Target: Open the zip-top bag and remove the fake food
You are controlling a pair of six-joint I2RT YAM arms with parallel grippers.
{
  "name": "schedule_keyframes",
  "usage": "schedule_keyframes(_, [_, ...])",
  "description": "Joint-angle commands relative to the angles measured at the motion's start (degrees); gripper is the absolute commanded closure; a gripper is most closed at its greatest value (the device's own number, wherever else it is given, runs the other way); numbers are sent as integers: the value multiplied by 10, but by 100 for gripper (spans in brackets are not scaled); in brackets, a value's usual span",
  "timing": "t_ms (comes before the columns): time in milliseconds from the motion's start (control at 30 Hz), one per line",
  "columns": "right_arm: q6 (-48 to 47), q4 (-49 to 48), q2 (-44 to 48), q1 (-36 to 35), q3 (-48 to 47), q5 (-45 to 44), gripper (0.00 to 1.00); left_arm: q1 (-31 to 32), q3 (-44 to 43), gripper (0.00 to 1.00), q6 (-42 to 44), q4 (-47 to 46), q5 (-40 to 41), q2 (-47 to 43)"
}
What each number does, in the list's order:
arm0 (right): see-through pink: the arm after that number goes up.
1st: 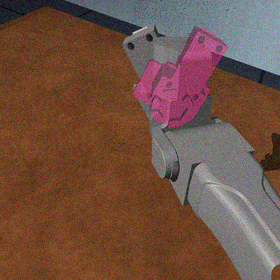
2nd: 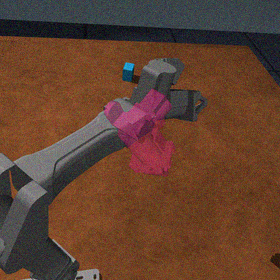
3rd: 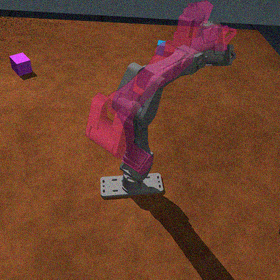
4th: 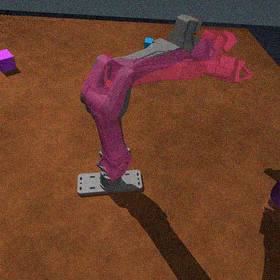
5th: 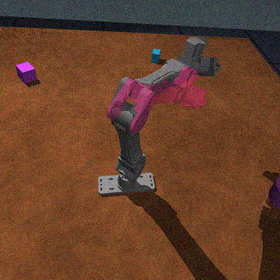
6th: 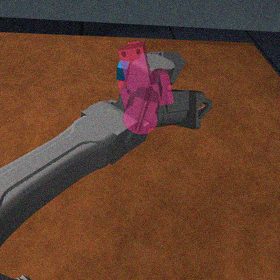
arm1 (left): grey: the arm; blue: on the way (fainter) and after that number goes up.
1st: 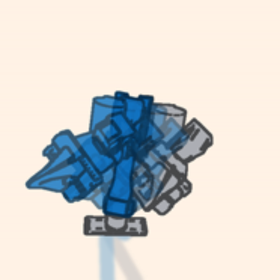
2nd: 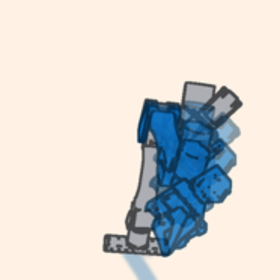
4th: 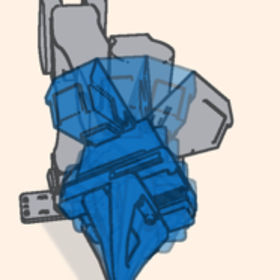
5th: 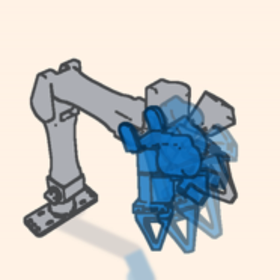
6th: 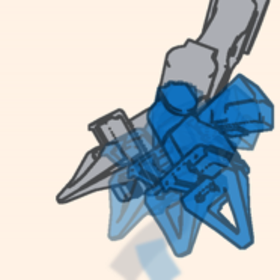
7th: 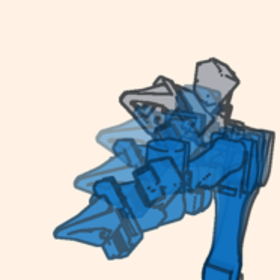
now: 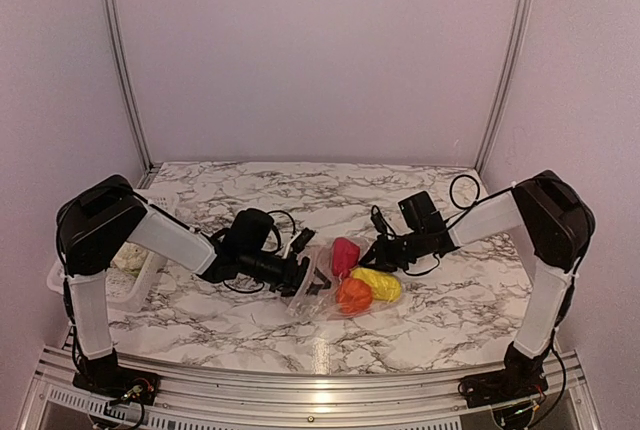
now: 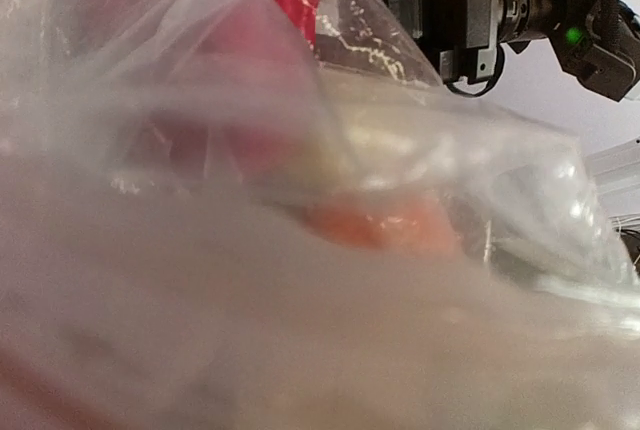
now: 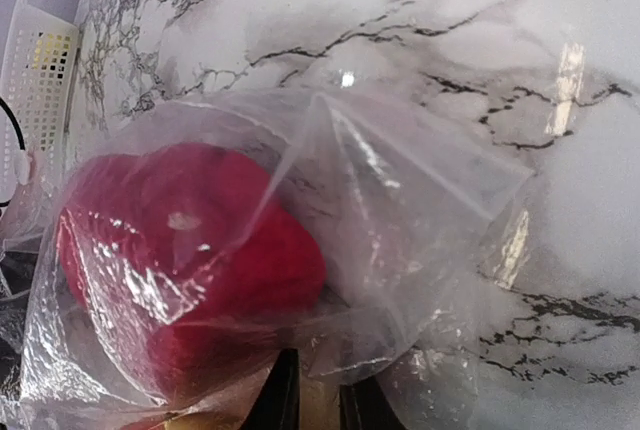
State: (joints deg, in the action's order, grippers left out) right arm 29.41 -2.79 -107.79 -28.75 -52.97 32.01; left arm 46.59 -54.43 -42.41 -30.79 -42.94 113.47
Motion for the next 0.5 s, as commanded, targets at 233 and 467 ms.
schedule_keyframes(233, [-51, 121, 144, 63, 22, 35, 54, 2, 79, 55, -60, -83, 61, -10])
schedule_keyframes(467, [-64, 150, 204, 45, 38, 61, 52, 5, 72, 65, -58, -69, 109, -18])
